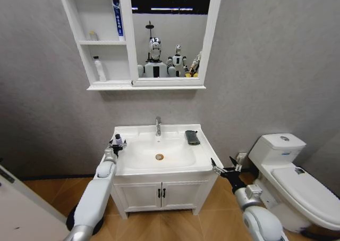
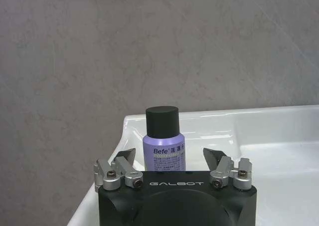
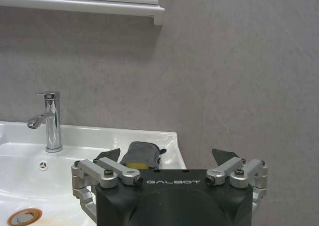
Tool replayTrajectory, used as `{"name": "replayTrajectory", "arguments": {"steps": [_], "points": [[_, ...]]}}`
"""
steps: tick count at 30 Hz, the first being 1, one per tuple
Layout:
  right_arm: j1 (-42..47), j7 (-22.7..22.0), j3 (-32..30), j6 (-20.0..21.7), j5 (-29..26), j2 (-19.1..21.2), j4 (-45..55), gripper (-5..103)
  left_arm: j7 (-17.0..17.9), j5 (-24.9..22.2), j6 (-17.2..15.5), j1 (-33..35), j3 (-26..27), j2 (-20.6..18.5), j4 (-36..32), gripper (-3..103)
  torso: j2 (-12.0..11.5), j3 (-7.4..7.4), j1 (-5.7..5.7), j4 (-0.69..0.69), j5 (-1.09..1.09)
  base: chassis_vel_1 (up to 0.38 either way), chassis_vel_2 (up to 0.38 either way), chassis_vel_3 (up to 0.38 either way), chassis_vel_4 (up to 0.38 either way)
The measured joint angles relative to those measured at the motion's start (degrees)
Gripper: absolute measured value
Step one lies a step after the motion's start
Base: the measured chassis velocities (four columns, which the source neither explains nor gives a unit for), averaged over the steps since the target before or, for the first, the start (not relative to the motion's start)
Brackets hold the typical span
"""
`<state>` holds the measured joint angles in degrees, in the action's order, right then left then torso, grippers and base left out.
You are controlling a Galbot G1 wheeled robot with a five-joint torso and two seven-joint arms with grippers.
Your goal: Move facial cleanser and shampoo from washbasin to cabinet, then wipe washbasin with towel.
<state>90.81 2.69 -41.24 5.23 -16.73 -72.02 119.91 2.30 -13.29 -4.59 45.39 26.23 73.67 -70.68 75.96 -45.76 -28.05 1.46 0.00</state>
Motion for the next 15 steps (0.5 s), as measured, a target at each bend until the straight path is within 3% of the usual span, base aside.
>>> {"name": "replayTrajectory", "arguments": {"steps": [8, 15], "points": [[-0.66, -0.15, 0.22, -0.01, -0.28, 0.12, -0.37, 100, -0.01, -0.18, -0.01, -0.38, 0.15, 0.25, 0.58, 47, 0.00, 0.00, 0.00, 0.00, 0.00, 0.000, 0.000, 0.000, 0.000], [-0.56, -0.16, 0.31, 0.00, -0.17, 0.02, -0.65, 100, -0.23, -0.43, 0.13, -0.70, 0.27, 0.03, 0.78, 43, 0.00, 0.00, 0.00, 0.00, 0.00, 0.000, 0.000, 0.000, 0.000]]}}
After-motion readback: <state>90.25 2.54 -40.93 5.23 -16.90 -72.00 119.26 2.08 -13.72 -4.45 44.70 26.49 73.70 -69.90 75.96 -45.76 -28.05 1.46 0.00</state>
